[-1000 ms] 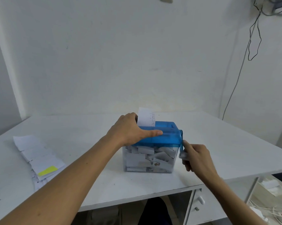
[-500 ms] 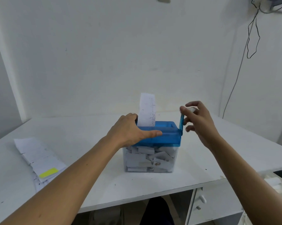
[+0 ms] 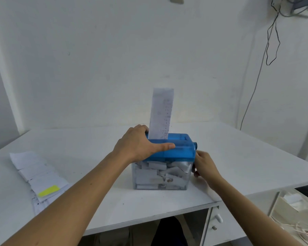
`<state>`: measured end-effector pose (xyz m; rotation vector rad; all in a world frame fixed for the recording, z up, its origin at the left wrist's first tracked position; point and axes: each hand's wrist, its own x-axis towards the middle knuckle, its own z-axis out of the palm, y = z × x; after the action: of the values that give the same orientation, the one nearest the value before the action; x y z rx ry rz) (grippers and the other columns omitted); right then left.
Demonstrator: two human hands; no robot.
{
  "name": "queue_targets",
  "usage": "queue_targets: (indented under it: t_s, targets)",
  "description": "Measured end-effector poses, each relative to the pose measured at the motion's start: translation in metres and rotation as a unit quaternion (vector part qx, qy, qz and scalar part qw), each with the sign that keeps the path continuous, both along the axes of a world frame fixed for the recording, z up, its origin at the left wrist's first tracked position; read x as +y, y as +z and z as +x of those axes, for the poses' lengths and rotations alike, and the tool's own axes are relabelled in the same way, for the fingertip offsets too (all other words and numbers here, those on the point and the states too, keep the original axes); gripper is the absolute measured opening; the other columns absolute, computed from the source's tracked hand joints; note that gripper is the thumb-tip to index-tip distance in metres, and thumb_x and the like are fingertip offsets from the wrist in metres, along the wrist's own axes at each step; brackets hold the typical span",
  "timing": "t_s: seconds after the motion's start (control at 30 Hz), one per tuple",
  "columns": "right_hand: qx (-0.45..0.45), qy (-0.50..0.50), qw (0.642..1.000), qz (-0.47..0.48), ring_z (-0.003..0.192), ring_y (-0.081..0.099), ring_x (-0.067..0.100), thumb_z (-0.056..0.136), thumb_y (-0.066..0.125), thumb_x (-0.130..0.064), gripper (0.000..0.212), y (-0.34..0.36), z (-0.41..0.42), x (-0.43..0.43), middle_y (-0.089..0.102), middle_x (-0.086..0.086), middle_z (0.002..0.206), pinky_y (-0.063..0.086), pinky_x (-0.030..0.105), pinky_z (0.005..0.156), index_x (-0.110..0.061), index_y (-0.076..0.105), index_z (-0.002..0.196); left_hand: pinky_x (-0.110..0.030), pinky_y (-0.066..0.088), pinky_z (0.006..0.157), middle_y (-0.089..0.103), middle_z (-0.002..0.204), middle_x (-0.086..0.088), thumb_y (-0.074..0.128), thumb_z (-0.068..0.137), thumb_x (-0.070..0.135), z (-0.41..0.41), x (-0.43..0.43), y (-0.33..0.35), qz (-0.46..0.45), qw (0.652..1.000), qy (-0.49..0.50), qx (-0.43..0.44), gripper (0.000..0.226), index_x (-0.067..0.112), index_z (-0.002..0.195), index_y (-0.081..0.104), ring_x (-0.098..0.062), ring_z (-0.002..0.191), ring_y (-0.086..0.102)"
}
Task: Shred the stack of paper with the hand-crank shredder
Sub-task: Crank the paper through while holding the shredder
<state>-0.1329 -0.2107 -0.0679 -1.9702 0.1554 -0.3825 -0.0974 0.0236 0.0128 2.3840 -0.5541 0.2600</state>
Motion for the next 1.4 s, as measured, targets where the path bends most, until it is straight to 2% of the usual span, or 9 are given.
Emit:
queue_targets:
  t_s: [0.2,0.37,0.47,0.57,0.87,0.97,1.1,1.27,1.4]
  targets:
    - [0.009,0.004,1.0,-0.008,0.047,0.052,0.008,0.105,0.039,-0.045,0.054,-0.005,-0.041,0.003,0.062,0.003,0.06,0.044,0.021,0.049,-0.005,0.065,0.08,-0.029,0.06,0.073,0.057,0.115,0.018,0.05,0.034,0.106,0.001,0.0,-0.002,0.003,1.0,0.009,0.004,0.121,0.035,0.132,0.052,-0.015,0.101,0.06]
    - [-0.061,0.124,0.99,0.002,0.053,0.054,0.016,0.096,0.054,-0.055,0.055,0.026,-0.083,-0.011,0.063,0.006,0.063,0.043,0.026,0.05,-0.007,0.067,0.074,-0.034,0.059,0.077,0.058,0.12,0.016,0.047,0.035,0.108,0.002,0.001,0.0,0.025,1.0,0.008,-0.005,0.122,0.036,0.133,0.051,-0.014,0.102,0.059]
    - [-0.11,0.171,0.978,-0.056,0.053,0.053,0.016,0.087,0.065,-0.051,0.043,0.055,-0.088,-0.015,0.059,0.006,0.06,0.044,0.027,0.052,-0.014,0.067,0.066,-0.036,0.058,0.08,0.058,0.122,0.015,0.05,0.037,0.106,0.002,0.002,0.001,0.03,1.0,0.002,-0.002,0.121,0.036,0.136,0.051,-0.016,0.104,0.06]
    - [-0.157,0.127,0.978,-0.056,0.05,0.051,0.017,0.092,0.063,-0.044,0.045,0.075,-0.073,-0.01,0.058,0.005,0.055,0.045,0.033,0.055,-0.022,0.061,0.053,-0.037,0.059,0.083,0.057,0.124,0.013,0.055,0.039,0.103,0.002,0.001,0.001,0.019,1.0,-0.012,0.011,0.119,0.034,0.136,0.05,-0.017,0.105,0.059]
    - [-0.212,-0.013,0.977,0.003,0.058,0.059,0.008,0.099,0.059,-0.036,0.027,0.09,0.0,-0.006,0.065,0.002,0.083,0.051,0.022,0.05,-0.009,0.058,0.102,-0.026,0.055,0.076,0.058,0.127,0.009,0.064,0.05,0.091,0.001,0.002,-0.001,-0.011,0.999,-0.038,0.009,0.106,0.03,0.136,0.051,-0.018,0.109,0.059]
    - [-0.186,-0.025,0.982,-0.003,0.054,0.055,0.008,0.1,0.06,-0.032,0.026,0.086,0.017,-0.007,0.064,0.003,0.076,0.049,0.021,0.048,-0.008,0.06,0.092,-0.021,0.052,0.07,0.057,0.12,0.011,0.063,0.049,0.093,0.001,0.001,-0.001,-0.016,0.999,-0.038,0.007,0.108,0.029,0.136,0.051,-0.016,0.105,0.058]
    - [-0.068,-0.034,0.997,0.001,0.061,0.056,0.018,0.099,0.058,-0.041,0.039,0.05,0.035,-0.009,0.062,0.007,0.073,0.051,0.028,0.054,-0.005,0.059,0.084,-0.023,0.055,0.07,0.052,0.111,0.016,0.057,0.045,0.099,0.0,0.001,0.0,0.01,1.0,-0.022,-0.007,0.112,0.031,0.134,0.051,-0.014,0.101,0.057]
    - [0.004,-0.047,0.999,-0.006,0.052,0.048,0.016,0.103,0.047,-0.013,0.029,0.004,0.018,-0.003,0.057,0.008,0.063,0.041,0.028,0.048,0.003,0.064,0.086,-0.035,0.059,0.077,0.056,0.109,0.014,0.037,0.036,0.112,-0.001,0.002,0.001,0.086,0.995,0.017,-0.041,0.123,0.032,0.128,0.054,-0.013,0.096,0.058]
    - [0.003,-0.063,0.998,-0.024,0.049,0.05,0.012,0.106,0.044,-0.037,0.049,-0.004,-0.007,0.004,0.058,0.004,0.06,0.044,0.024,0.051,-0.004,0.064,0.076,-0.034,0.057,0.074,0.057,0.104,0.013,0.042,0.045,0.108,-0.004,0.0,0.004,0.109,0.993,0.023,-0.035,0.113,0.034,0.129,0.058,-0.012,0.091,0.058]
